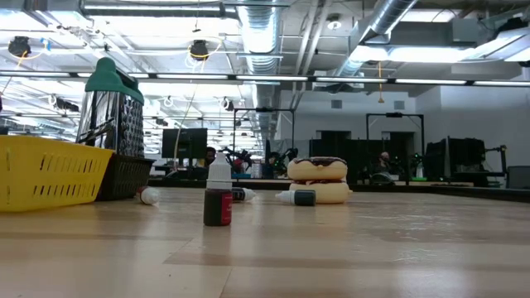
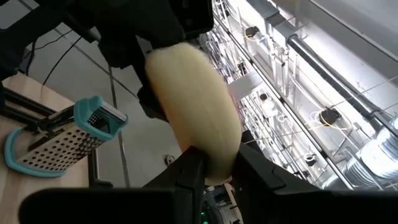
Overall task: Pick & Place Food Item
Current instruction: Put the pink donut into the black bin
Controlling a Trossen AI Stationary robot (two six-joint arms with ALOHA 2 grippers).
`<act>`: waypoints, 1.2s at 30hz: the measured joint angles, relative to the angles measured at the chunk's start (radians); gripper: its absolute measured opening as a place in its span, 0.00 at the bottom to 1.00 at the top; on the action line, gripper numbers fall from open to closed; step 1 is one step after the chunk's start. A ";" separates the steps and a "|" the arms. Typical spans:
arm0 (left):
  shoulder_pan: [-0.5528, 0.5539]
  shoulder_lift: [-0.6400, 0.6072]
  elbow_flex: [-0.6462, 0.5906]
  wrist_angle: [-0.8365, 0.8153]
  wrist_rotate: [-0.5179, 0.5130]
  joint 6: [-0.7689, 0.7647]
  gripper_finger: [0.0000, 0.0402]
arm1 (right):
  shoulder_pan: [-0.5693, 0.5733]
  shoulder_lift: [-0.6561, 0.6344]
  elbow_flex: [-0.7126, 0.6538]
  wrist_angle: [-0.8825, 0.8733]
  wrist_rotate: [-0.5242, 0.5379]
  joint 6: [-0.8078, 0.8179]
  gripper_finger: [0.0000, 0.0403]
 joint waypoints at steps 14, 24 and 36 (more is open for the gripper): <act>0.000 0.004 0.011 0.002 0.038 -0.033 0.88 | 0.000 0.000 0.000 0.000 -0.002 0.023 0.16; 0.000 0.004 0.011 -0.022 0.039 -0.043 0.67 | 0.000 0.000 0.000 0.000 -0.002 0.023 0.16; 0.001 -0.028 0.010 -0.047 0.037 -0.042 0.55 | 0.021 -0.001 0.000 0.001 0.000 0.014 0.16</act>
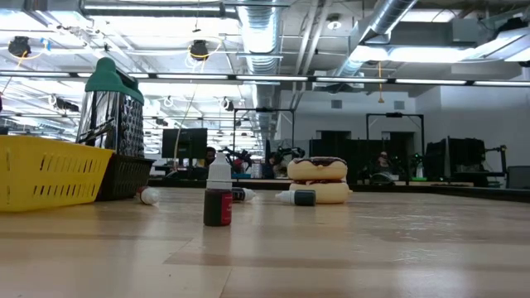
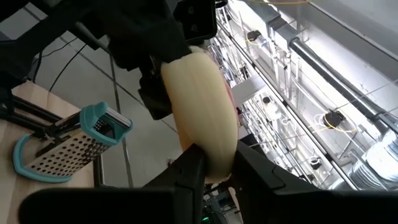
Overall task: Pick & Place Food Item
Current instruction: Put the pink donut into the black bin
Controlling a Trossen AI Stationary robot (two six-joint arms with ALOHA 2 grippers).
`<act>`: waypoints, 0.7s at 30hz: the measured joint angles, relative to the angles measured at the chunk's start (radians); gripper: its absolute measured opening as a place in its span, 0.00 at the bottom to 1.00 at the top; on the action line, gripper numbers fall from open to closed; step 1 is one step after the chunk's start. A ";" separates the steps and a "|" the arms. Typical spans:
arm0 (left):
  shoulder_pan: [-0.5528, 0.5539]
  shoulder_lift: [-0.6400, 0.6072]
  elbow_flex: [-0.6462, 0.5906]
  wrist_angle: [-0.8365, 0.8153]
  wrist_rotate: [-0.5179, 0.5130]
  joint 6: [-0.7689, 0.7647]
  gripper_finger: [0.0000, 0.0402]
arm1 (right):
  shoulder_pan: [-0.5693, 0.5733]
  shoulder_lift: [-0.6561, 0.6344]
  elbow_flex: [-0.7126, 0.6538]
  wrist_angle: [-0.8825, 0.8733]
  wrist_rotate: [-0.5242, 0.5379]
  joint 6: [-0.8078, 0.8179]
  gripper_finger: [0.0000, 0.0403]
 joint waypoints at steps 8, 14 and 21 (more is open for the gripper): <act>0.000 -0.026 0.000 -0.017 -0.002 -0.002 0.49 | 0.000 0.000 0.000 0.069 0.027 -0.052 0.16; 0.000 -0.026 0.000 -0.005 0.014 -0.008 0.46 | 0.001 0.000 0.000 0.069 0.025 -0.052 0.16; 0.000 -0.026 0.000 0.006 0.033 -0.009 0.50 | 0.001 0.000 0.000 0.064 -0.001 -0.052 0.16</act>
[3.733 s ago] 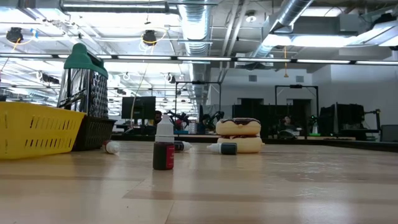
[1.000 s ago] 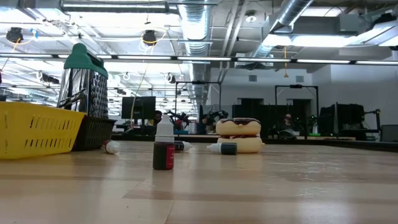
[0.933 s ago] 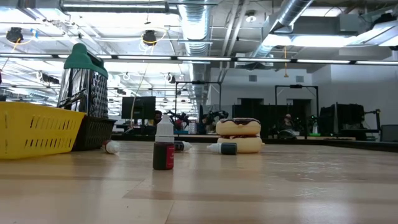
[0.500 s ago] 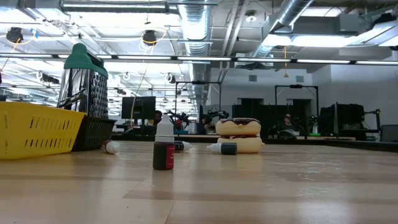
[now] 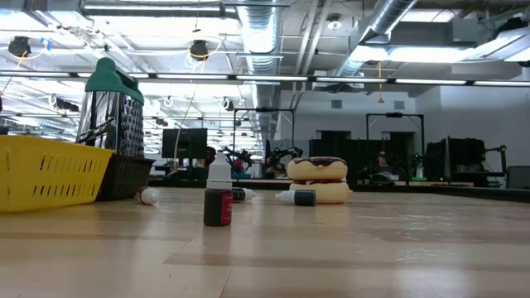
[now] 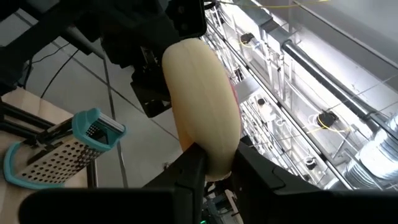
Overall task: Pick & Place Food Item
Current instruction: Put the pink donut into the black bin
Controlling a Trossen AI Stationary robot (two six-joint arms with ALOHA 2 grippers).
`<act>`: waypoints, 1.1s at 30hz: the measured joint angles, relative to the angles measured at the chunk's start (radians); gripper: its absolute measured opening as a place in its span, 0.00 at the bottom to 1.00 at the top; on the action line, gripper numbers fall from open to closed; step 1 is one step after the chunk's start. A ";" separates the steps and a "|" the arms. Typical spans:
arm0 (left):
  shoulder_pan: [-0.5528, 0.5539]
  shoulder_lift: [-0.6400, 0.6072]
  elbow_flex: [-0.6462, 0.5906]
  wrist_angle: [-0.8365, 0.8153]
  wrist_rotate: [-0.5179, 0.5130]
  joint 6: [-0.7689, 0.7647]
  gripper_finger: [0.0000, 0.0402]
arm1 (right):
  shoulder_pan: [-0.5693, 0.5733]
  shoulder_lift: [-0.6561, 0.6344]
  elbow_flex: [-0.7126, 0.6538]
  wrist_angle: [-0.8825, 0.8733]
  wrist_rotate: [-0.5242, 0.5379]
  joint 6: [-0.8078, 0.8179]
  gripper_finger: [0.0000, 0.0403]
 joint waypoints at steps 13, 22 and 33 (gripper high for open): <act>0.000 0.000 0.000 0.021 0.008 0.007 0.76 | -0.010 0.000 0.000 -0.005 -0.053 0.000 0.16; 0.002 0.034 0.002 0.047 0.011 0.007 0.75 | -0.029 -0.001 0.000 -0.004 -0.075 0.008 0.16; 0.008 0.037 0.002 0.062 0.028 0.008 0.58 | -0.029 -0.001 0.000 0.004 -0.079 0.008 0.16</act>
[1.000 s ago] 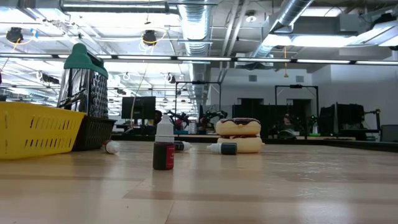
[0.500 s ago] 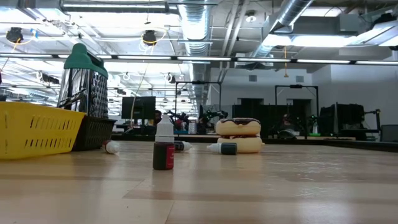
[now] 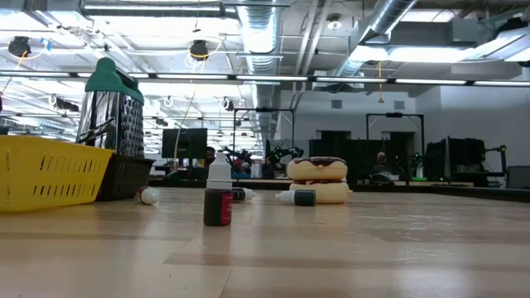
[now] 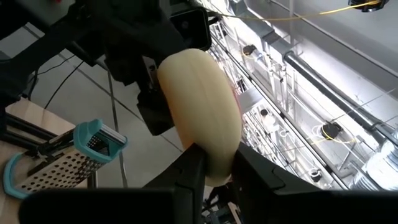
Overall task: Pick & Place Food Item
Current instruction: Put the pink donut into the black bin
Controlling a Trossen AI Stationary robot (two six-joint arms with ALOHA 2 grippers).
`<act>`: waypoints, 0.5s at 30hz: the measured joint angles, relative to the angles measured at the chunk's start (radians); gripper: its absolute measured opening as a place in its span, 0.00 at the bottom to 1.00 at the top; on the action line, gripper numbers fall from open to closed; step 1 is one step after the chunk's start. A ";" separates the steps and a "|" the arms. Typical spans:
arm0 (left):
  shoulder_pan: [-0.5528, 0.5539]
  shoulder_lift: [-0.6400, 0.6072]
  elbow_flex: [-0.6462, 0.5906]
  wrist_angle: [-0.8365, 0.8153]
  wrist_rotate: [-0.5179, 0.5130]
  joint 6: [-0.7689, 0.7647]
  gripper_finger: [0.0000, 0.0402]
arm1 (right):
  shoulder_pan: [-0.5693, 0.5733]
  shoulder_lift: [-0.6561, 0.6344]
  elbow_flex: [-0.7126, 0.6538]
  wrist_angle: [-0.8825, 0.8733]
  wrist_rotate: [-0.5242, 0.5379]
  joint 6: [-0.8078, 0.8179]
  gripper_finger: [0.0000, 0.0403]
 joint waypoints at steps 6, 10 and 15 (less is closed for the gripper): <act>0.000 0.000 0.000 0.002 0.000 0.000 0.44 | -0.005 0.000 0.000 0.012 -0.001 -0.001 0.16; 0.000 0.000 0.000 0.009 0.002 -0.001 0.38 | -0.005 0.000 0.000 0.034 -0.001 -0.023 0.17; 0.000 0.000 -0.001 0.035 0.003 -0.001 0.37 | -0.007 0.000 0.000 0.059 -0.001 -0.024 0.21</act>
